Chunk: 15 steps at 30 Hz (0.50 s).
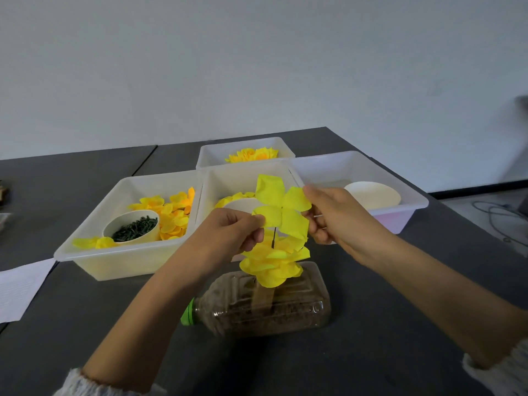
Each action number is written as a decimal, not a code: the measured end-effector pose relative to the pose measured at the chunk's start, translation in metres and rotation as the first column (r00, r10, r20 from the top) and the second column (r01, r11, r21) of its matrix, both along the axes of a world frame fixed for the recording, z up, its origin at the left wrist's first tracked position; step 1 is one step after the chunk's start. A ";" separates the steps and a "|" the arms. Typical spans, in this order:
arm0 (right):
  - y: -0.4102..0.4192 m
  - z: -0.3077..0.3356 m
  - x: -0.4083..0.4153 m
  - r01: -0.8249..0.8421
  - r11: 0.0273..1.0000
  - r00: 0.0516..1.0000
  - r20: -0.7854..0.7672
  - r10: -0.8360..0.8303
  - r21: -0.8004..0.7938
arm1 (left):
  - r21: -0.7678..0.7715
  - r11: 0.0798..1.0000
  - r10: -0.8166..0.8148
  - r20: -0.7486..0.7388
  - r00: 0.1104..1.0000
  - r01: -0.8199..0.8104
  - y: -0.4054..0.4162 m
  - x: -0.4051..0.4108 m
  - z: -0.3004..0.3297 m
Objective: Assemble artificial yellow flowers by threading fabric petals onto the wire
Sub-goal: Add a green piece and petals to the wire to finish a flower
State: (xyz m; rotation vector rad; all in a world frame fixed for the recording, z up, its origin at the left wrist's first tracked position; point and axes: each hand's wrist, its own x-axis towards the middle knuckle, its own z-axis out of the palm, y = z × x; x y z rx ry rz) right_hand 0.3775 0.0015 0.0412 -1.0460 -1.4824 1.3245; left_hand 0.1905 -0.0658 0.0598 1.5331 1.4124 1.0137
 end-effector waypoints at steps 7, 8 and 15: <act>0.002 -0.008 0.000 0.016 1.000 0.994 0.111 -0.016 0.005 | 0.034 0.994 0.105 -0.103 0.989 -0.102 0.001 0.001 -0.002; 0.002 -0.010 0.000 0.020 1.000 0.991 0.131 -0.020 0.000 | 0.039 0.994 0.108 -0.123 0.987 -0.104 0.001 0.000 -0.003; 0.006 -0.009 0.001 0.006 1.000 0.998 0.067 -0.004 -0.023 | 0.034 0.991 0.133 -0.088 0.987 -0.131 0.002 -0.001 -0.005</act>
